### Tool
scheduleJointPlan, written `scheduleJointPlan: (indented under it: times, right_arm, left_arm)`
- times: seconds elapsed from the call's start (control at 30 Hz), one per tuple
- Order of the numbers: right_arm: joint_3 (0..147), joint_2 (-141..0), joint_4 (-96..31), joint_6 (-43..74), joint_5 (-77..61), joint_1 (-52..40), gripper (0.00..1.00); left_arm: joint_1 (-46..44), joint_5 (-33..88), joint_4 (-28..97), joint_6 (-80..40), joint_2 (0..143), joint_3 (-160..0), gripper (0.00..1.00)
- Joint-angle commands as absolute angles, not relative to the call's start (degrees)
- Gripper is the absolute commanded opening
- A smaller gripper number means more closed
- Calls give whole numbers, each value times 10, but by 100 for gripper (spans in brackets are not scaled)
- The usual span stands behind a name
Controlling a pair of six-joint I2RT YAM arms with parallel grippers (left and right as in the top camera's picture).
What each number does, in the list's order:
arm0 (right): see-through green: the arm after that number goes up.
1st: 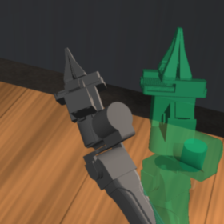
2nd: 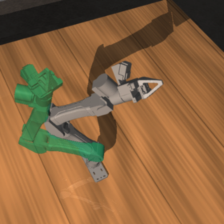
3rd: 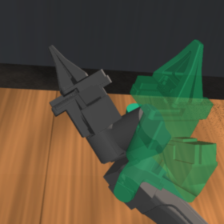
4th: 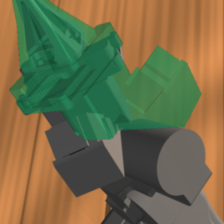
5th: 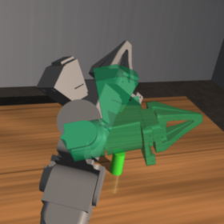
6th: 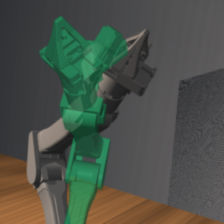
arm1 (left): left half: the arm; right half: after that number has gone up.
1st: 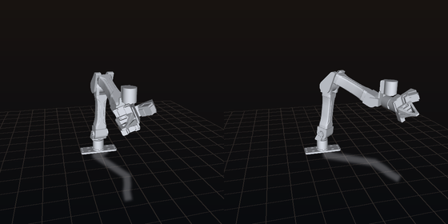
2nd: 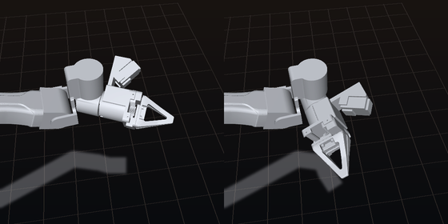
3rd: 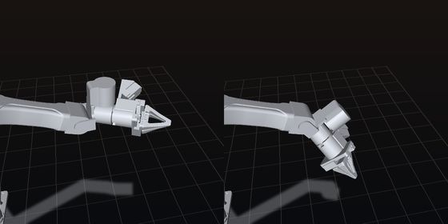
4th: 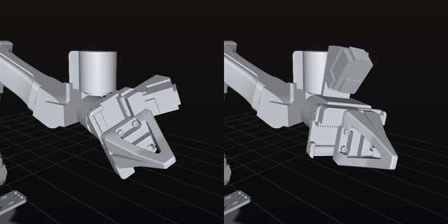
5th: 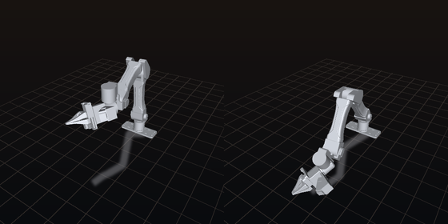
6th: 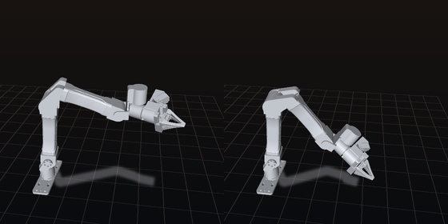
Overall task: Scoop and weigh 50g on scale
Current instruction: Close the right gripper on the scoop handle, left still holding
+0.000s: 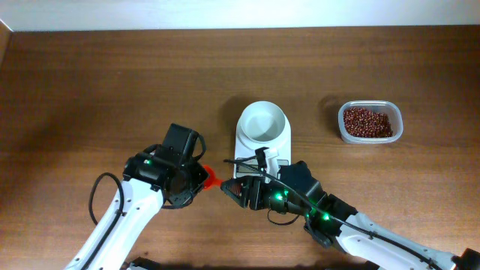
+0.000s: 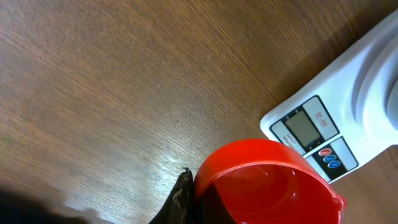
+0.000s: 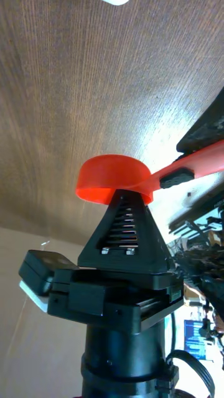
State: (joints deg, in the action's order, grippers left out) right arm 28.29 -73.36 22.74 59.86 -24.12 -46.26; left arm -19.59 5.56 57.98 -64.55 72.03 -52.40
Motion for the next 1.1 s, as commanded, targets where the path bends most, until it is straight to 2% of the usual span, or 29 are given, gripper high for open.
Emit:
scheduleJointPlan:
  times: [0.0,0.17,0.3,0.47,0.67,0.8,0.93,1.07]
  right_arm:
    - [292,-731,229,610,-251,-461,45]
    - [292,-731,229,612,-251,-461,33]
    - [292,-731,229,612,-251,-461,31]
    - [292,-731,229,612,-251,-461,24]
    - [292,-731,229,612,-251,-461,5]
    - [292,-731,229,611,-251,-461,5]
    - [292,-731,229,612,-251,-461,24]
    - [292,-731,229,611,-251,-461,27]
  left_arm:
    - [-197,62,582,-681,723,-525,0]
    - [-197,67,586,-681,723,-525,0]
    - [-197,75,594,-641,723,-525,0]
    - [-197,75,601,-642,723,-525,1]
    - [-197,77,605,-629,723,-525,2]
    - [-197,77,606,-598,723,-525,0]
    - [-197,77,608,-581,723,-525,0]
    - [-197,77,608,-569,723,-525,0]
